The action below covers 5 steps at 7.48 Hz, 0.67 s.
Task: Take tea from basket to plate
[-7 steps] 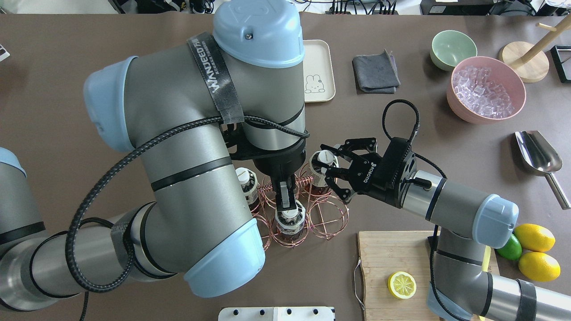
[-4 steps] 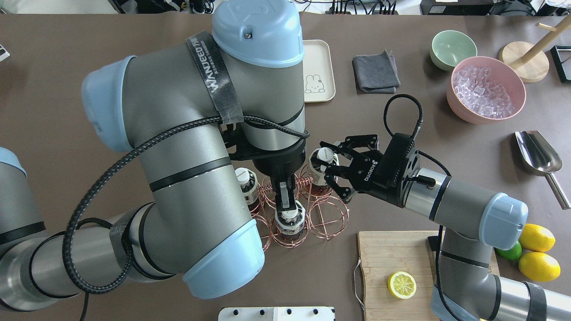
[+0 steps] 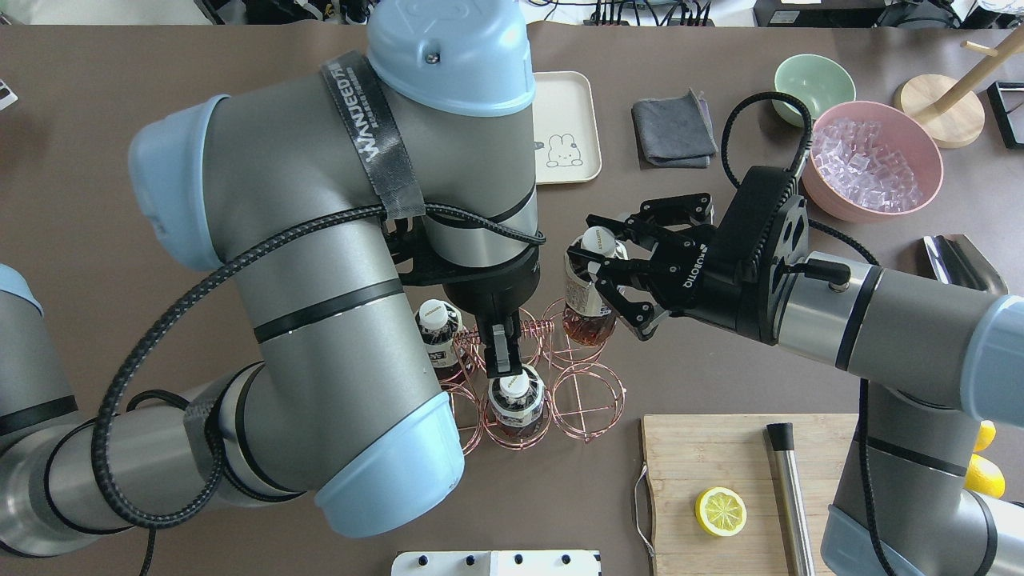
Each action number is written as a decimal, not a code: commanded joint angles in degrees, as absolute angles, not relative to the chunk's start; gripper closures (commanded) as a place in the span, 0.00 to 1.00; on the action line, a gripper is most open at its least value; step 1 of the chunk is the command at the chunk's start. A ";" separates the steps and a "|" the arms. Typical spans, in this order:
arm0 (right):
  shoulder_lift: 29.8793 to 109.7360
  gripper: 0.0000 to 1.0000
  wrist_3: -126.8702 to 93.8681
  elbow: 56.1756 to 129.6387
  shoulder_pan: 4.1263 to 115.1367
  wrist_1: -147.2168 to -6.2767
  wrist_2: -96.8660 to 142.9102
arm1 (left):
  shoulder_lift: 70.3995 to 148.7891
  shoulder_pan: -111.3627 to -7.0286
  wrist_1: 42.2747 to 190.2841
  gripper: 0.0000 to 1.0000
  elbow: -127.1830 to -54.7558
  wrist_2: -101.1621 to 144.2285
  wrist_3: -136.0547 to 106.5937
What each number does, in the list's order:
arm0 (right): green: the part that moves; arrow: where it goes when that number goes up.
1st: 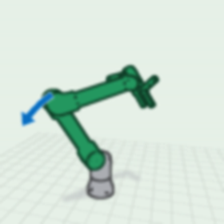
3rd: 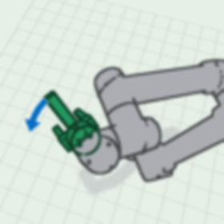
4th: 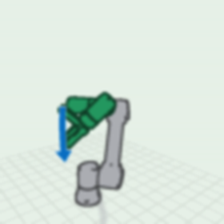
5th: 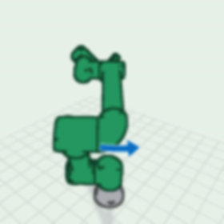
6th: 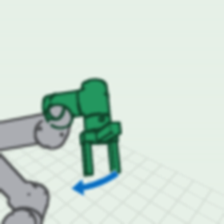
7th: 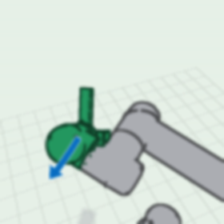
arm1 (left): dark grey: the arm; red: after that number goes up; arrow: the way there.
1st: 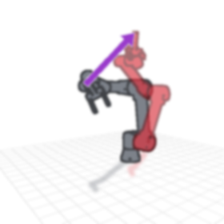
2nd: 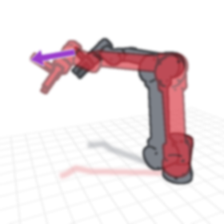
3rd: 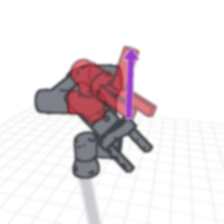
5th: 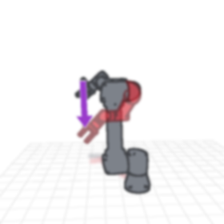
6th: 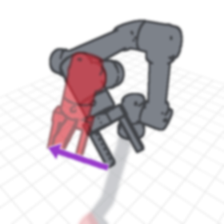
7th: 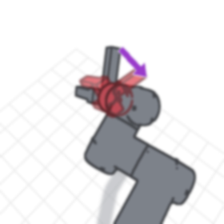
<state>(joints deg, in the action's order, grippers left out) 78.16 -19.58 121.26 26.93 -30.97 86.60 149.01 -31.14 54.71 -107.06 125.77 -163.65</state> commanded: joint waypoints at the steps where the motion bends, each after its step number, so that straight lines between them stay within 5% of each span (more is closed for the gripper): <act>1: 78.05 1.00 -20.92 120.86 29.87 -32.34 88.86 | 148.80 -31.20 53.96 1.00 -107.93 125.77 -163.65; 5: 75.07 1.00 -21.88 110.43 37.68 -31.82 89.03 | 148.71 -31.02 53.96 1.00 -107.23 125.77 -163.48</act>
